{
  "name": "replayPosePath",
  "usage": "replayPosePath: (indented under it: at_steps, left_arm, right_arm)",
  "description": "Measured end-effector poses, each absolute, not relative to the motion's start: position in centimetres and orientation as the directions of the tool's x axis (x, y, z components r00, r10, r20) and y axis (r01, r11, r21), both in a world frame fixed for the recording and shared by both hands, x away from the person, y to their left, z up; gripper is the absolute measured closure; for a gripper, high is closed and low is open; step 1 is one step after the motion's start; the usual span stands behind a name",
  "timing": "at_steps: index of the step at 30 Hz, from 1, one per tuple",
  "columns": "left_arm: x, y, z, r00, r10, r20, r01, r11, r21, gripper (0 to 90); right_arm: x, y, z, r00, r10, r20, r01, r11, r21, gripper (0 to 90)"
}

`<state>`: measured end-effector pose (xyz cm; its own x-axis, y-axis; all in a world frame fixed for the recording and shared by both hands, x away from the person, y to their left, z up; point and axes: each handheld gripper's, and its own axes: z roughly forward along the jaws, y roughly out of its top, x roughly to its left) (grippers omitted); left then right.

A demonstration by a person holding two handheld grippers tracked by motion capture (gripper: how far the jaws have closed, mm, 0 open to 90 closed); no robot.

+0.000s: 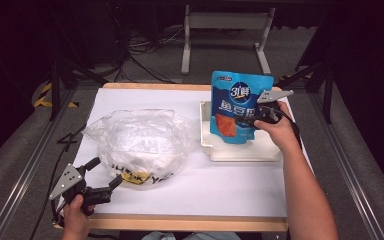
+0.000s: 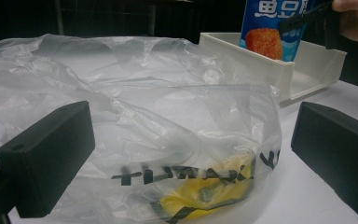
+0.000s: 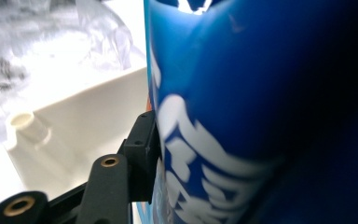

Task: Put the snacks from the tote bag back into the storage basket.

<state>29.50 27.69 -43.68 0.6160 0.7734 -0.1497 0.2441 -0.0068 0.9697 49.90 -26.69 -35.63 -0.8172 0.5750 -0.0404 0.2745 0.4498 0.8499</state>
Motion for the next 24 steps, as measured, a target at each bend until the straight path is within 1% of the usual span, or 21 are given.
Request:
replayPosePath:
  at_steps: [3,6,8,10,11,12,13,14,15,16,17,18,19,20,24]
  left_arm:
    - [29.5,27.7,-43.7,0.616,0.774,-0.15,0.242,-0.005,0.97,0.2]
    - [29.5,27.7,-43.7,0.615,0.774,-0.151,0.244,-0.005,0.97,0.2]
    - [29.5,27.7,-43.7,0.616,0.773,-0.149,0.247,-0.01,0.969,0.2]
    - [29.5,27.8,-43.6,0.616,0.774,-0.148,0.247,-0.011,0.969,0.2]
    - [29.5,27.8,-43.6,0.616,0.774,-0.148,0.247,-0.011,0.969,0.2]
    - [29.5,27.8,-43.7,0.615,0.774,-0.149,0.247,-0.01,0.969,0.2]
    - [29.5,27.8,-43.7,0.615,0.774,-0.149,0.247,-0.01,0.969,0.2]
    - [29.5,27.8,-43.7,0.616,0.774,-0.149,0.247,-0.01,0.969,0.2]
    - [29.5,27.7,-43.7,0.616,0.773,-0.15,0.247,-0.009,0.969,0.2]
    - [29.5,27.7,-43.7,0.616,0.773,-0.15,0.247,-0.009,0.969,0.2]
    - [29.5,27.7,-43.7,0.616,0.773,-0.151,0.244,-0.005,0.97,0.2]
    - [29.5,27.6,-43.7,0.616,0.773,-0.151,0.243,-0.004,0.97,0.2]
    - [29.5,27.6,-43.7,0.616,0.773,-0.151,0.243,-0.004,0.97,0.2]
    - [29.5,27.6,-43.7,0.617,0.772,-0.151,0.244,-0.005,0.97,0.2]
    - [29.6,27.6,-43.6,0.619,0.771,-0.149,0.247,-0.011,0.969,0.2]
  right_arm:
    - [49.9,-26.8,-35.6,-0.824,0.565,-0.05,0.265,0.462,0.846,51.5]
    - [50.1,-26.9,-35.4,-0.839,0.539,-0.08,0.244,0.503,0.829,50.1]
    - [50.1,-27.0,-35.3,-0.841,0.534,-0.083,0.246,0.514,0.822,48.4]
    - [50.1,-27.4,-35.3,-0.836,0.541,-0.091,0.253,0.526,0.812,44.3]
    - [50.1,-27.4,-35.3,-0.836,0.541,-0.091,0.253,0.526,0.812,44.3]
    - [50.0,-27.6,-35.3,-0.831,0.548,-0.09,0.259,0.525,0.811,41.1]
    - [50.0,-27.6,-35.3,-0.831,0.548,-0.09,0.259,0.525,0.811,41.1]
    - [49.8,-28.2,-35.4,-0.819,0.567,-0.091,0.271,0.521,0.809,36.2]
    - [49.7,-28.5,-35.4,-0.813,0.576,-0.083,0.279,0.512,0.812,33.7]
    - [49.7,-28.5,-35.4,-0.813,0.576,-0.083,0.279,0.512,0.812,33.7]
    - [49.4,-28.8,-35.3,-0.804,0.589,-0.083,0.286,0.505,0.815,29.7]
    - [49.3,-28.8,-35.3,-0.801,0.594,-0.08,0.289,0.499,0.817,27.6]
    - [49.3,-28.8,-35.3,-0.801,0.594,-0.08,0.289,0.499,0.817,27.6]
    - [49.2,-28.9,-35.3,-0.797,0.598,-0.079,0.29,0.494,0.82,25.0]
    - [48.6,-29.1,-35.1,-0.774,0.632,-0.037,0.317,0.437,0.841,14.5]
